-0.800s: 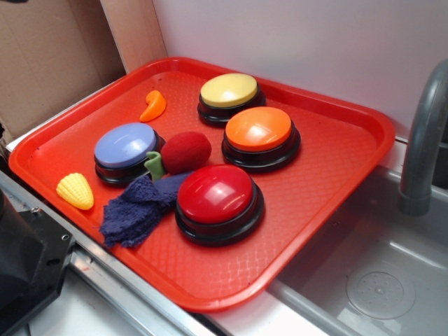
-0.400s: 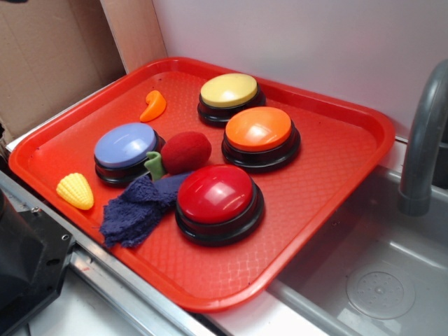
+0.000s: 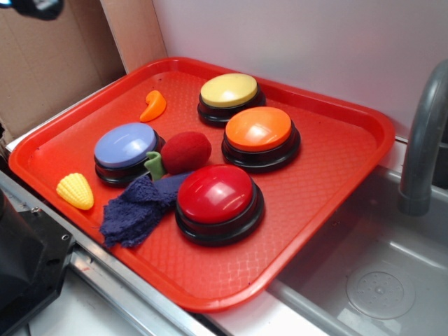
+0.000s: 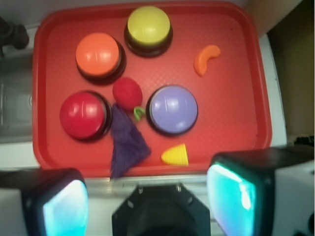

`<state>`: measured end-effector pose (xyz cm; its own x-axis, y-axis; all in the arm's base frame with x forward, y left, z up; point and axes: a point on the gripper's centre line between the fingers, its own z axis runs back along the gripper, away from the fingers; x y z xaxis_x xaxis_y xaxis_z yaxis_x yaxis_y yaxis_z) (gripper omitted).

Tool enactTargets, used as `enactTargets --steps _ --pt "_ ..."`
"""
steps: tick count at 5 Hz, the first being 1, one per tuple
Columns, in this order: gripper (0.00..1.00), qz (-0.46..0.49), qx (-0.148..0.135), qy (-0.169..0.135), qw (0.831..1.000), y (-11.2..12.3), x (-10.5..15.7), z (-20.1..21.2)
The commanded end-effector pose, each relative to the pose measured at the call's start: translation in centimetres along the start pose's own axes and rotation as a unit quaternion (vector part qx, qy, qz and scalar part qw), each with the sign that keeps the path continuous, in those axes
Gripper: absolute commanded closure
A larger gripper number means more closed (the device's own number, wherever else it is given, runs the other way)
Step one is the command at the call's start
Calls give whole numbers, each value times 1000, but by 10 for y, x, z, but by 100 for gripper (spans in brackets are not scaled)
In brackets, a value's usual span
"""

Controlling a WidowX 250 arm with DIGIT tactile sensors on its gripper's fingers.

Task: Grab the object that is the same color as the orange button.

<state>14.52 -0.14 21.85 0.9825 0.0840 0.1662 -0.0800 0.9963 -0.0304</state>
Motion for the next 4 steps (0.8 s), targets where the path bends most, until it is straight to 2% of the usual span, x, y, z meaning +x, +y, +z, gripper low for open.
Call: enactTargets --steps 1,4 --pt "0 41 21 0 999 21 31 -34" --pt "0 84 21 -32 996 64 71 -89"
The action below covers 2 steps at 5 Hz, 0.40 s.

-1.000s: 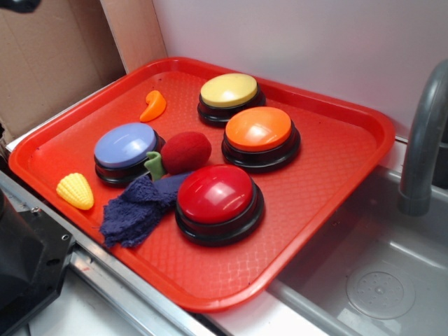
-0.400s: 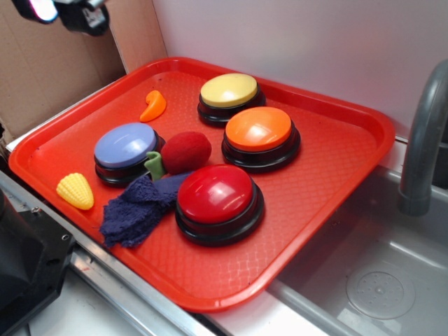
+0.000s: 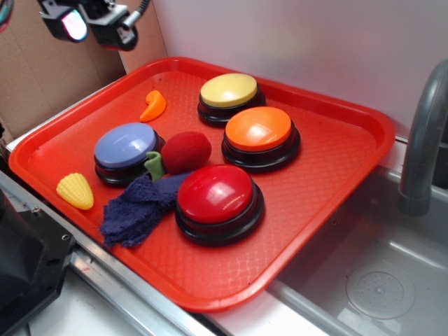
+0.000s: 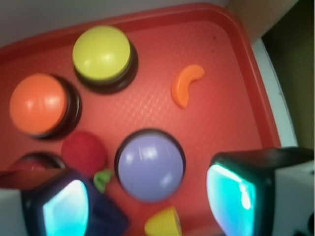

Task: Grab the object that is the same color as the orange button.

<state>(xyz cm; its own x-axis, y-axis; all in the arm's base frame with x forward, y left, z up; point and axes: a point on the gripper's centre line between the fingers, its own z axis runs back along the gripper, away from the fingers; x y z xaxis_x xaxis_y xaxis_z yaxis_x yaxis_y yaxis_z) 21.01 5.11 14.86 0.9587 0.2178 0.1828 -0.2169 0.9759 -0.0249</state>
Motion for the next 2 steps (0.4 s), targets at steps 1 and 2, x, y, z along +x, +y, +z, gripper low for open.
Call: enactTargets --steps 1,2 --pt "0 24 9 -27 999 18 27 -29" --pt "0 28 16 -29 999 24 35 -46"
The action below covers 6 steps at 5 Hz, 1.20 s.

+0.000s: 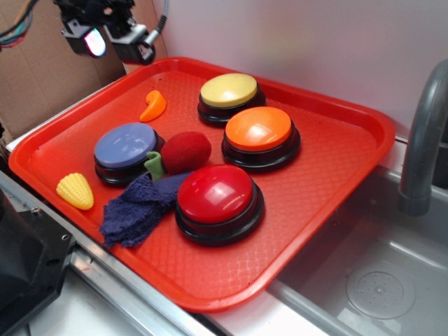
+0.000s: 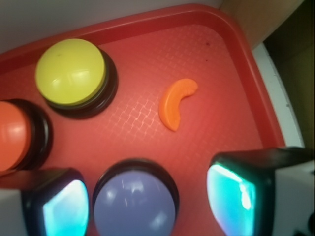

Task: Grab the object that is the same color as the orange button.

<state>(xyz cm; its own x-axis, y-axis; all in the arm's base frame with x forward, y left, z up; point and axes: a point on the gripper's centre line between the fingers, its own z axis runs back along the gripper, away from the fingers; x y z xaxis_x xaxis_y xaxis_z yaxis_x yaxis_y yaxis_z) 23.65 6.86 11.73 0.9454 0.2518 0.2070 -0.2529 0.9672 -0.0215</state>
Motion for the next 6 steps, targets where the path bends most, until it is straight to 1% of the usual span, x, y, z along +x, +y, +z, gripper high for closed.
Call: enactTargets --steps 1,3,5,6 --pt "0 16 17 -18 1000 15 17 -29" --pt "0 27 19 -14 999 29 25 -59" --pt "0 19 28 -1 999 31 32 -90" --pt "0 21 35 2 999 33 32 -95"
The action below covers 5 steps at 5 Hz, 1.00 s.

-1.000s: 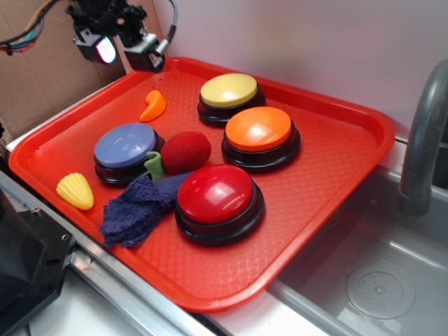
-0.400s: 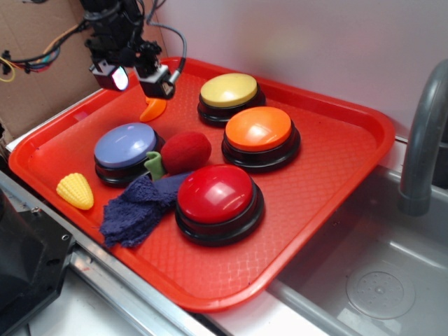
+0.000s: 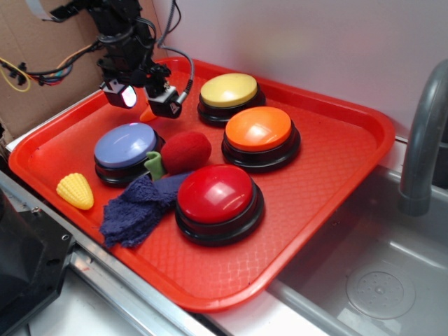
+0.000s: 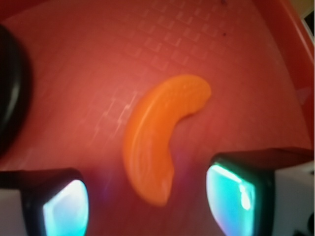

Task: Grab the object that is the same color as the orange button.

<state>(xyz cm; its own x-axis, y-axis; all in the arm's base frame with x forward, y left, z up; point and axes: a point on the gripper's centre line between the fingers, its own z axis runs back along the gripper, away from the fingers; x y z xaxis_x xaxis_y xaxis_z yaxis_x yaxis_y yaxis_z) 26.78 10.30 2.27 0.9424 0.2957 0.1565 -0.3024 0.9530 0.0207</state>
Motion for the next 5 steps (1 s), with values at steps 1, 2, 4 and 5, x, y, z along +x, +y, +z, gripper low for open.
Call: enactTargets --steps 1,2,4,5 --pt "0 3 15 -21 1000 6 16 2" --pt "100 6 17 -20 1000 7 16 -1" --pt "100 14 17 -16 1000 9 16 -3" --pt "100 19 15 -6 1000 11 15 -4"
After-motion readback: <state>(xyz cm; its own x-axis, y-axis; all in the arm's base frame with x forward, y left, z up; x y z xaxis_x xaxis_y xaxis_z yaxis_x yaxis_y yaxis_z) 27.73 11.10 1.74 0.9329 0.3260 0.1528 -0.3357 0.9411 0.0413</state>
